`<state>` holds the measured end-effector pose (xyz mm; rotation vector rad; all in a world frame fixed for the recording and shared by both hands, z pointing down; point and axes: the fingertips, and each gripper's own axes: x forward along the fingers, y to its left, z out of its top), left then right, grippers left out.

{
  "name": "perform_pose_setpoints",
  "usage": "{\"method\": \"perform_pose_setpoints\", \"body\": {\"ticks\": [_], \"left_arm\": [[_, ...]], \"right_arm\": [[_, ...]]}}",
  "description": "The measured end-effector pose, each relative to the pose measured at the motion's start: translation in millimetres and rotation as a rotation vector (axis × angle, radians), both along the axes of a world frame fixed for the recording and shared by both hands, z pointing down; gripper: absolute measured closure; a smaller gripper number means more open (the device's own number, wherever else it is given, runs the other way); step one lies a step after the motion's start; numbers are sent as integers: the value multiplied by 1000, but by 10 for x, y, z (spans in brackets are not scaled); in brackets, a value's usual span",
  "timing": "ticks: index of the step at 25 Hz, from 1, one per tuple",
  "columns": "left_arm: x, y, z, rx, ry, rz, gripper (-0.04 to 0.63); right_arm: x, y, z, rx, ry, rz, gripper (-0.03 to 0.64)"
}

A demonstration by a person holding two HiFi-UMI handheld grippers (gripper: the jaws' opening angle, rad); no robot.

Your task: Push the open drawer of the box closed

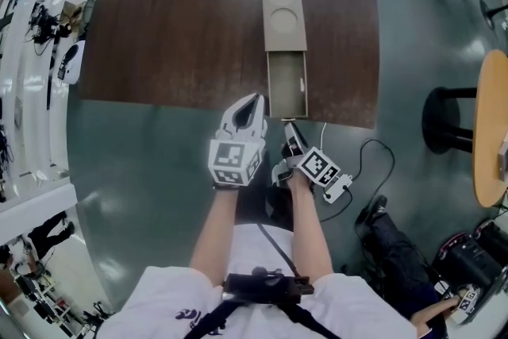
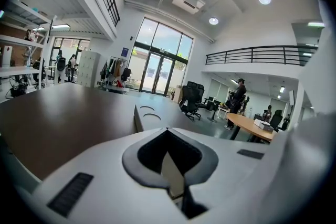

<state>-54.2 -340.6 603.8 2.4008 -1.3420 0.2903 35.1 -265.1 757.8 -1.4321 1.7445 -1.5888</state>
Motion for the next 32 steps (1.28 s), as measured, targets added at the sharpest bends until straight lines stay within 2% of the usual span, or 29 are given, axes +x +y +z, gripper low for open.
{"method": "perform_pose_setpoints", "body": {"ticks": [11, 14, 17, 20, 25, 29, 32], "left_arm": [[31, -420, 72, -23, -9, 8, 601], [-25, -561, 160, -38, -5, -3, 601], [-44, -655, 284, -58, 0, -10, 601], [-4, -746, 334, -70, -1, -9, 601], [49, -953, 383, -74, -10, -11, 601], [18, -1132, 399, -78, -10, -14, 601], [11, -1255, 439, -82, -9, -14, 601]], "right_arm": [[10, -311, -44, -47, -15, 6, 568], [-42, -363, -72, -18, 13, -42, 568], [-103, -484, -142, 40, -34, -49, 568], [-89, -735, -307, 102, -40, -50, 569], [-67, -1090, -419, 142, -55, -44, 569], [-33, -1178, -305, 88, -20, -42, 569], [-55, -1374, -371, 131, -37, -42, 569]]}}
